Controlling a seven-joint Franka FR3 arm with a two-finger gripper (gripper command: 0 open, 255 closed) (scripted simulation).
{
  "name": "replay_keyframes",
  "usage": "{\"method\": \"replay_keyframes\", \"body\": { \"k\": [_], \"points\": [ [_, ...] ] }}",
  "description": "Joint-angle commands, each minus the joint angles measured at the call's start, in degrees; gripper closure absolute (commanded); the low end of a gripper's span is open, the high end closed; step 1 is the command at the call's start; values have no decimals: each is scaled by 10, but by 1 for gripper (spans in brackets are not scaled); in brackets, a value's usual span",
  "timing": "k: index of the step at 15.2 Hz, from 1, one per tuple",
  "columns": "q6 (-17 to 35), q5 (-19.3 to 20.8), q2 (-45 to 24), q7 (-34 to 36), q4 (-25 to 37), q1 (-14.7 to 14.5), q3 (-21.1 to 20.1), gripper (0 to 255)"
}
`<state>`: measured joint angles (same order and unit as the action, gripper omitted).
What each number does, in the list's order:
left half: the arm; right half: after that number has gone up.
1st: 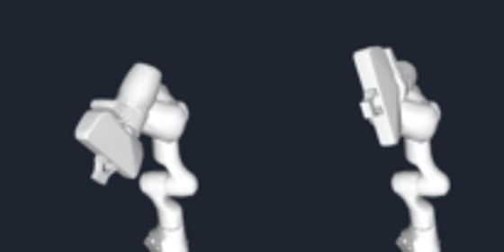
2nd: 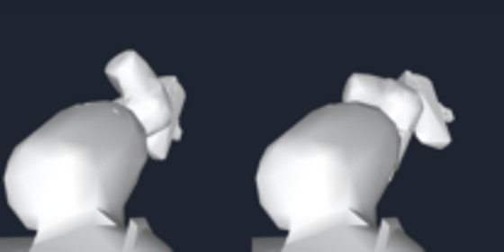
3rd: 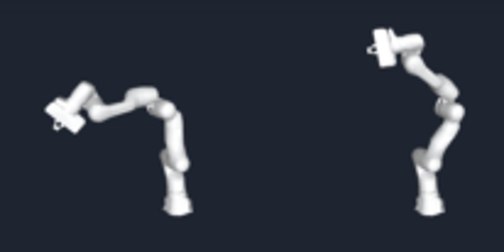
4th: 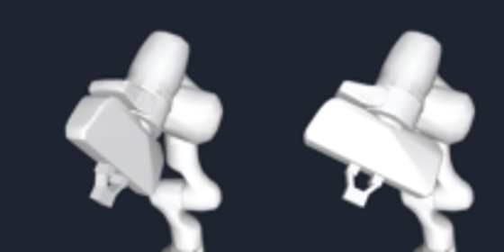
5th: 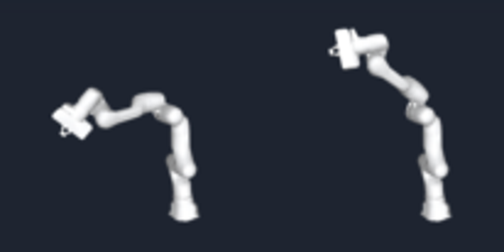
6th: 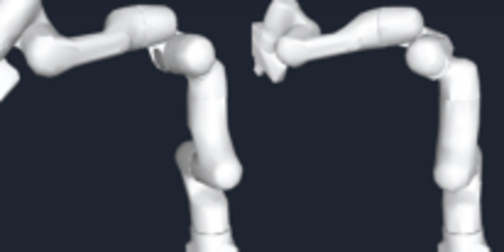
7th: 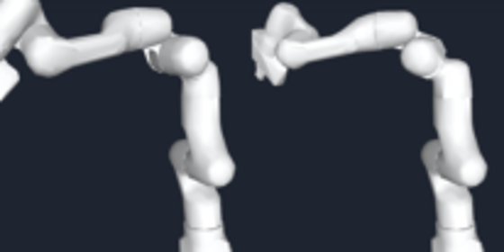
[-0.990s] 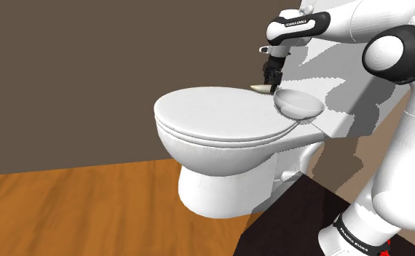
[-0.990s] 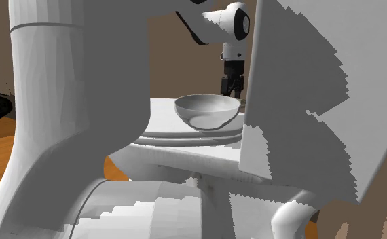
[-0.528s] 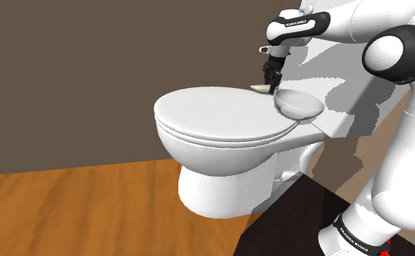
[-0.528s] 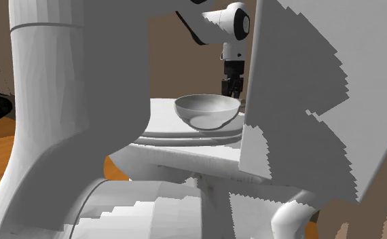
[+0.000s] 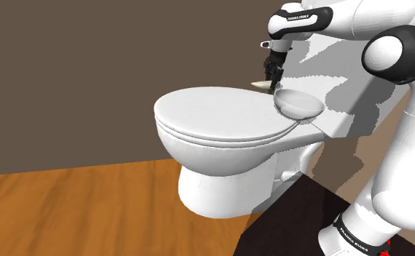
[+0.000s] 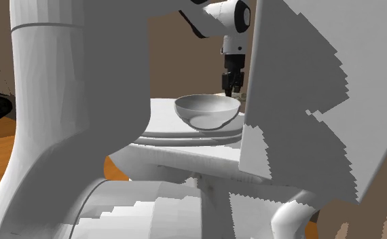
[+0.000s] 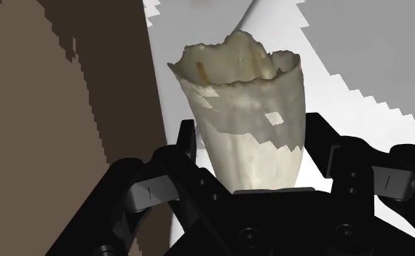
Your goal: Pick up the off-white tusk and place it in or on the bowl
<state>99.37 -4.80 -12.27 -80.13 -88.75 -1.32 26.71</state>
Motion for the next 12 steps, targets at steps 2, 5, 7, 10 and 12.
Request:
{"method": "replay_keyframes", "body": {
  "k": [2, 5, 7, 10, 12],
  "points": [
    [-22, 0, -1, 0, 23, 1, 0, 255],
    [-47, -2, -4, 0, 50, 3, 1, 255],
    [-63, -3, -7, -1, 70, 5, 2, 255],
    [-89, -6, -14, -2, 102, 9, 2, 255],
    [-107, -8, -19, -3, 124, 11, 3, 255]
  ]
}}
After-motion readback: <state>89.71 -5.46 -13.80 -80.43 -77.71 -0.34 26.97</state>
